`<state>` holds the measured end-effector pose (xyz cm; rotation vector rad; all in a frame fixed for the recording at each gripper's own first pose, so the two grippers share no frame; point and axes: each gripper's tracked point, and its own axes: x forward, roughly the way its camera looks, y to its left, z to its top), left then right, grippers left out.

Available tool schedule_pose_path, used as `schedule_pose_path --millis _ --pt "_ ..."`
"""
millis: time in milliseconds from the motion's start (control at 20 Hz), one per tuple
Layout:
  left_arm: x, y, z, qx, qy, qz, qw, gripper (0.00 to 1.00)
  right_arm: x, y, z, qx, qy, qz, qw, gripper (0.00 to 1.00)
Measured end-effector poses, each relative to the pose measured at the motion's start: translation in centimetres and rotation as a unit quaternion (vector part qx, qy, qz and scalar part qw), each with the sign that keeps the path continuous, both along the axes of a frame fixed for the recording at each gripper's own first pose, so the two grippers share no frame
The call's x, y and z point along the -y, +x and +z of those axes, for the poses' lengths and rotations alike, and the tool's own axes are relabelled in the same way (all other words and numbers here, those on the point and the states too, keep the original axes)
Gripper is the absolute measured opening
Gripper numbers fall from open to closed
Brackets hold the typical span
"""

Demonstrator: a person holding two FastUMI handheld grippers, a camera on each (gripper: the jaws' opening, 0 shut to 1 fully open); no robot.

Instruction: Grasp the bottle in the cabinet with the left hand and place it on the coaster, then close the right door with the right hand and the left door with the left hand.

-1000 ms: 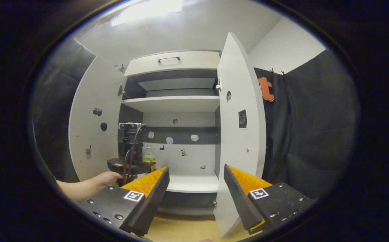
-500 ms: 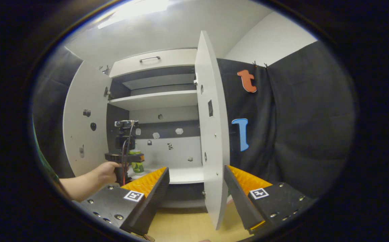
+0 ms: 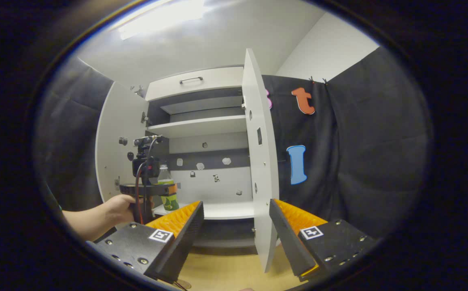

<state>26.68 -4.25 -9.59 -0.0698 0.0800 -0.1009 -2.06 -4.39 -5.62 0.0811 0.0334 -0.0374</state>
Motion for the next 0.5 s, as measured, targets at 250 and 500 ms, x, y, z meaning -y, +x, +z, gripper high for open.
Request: schedule_pose_path --millis 250,500 --pt "-0.4 -6.7 -1.1 0.018 0.025 -0.005 1.0 0.8 -0.8 -2.7 0.4 0.006 0.007 0.028 1.0 0.94" --pt "0.4 -13.3 -4.4 0.007 0.026 -0.021 0.999 0.8 -1.6 -4.2 -0.2 -0.004 0.004 0.052 0.999 0.98"
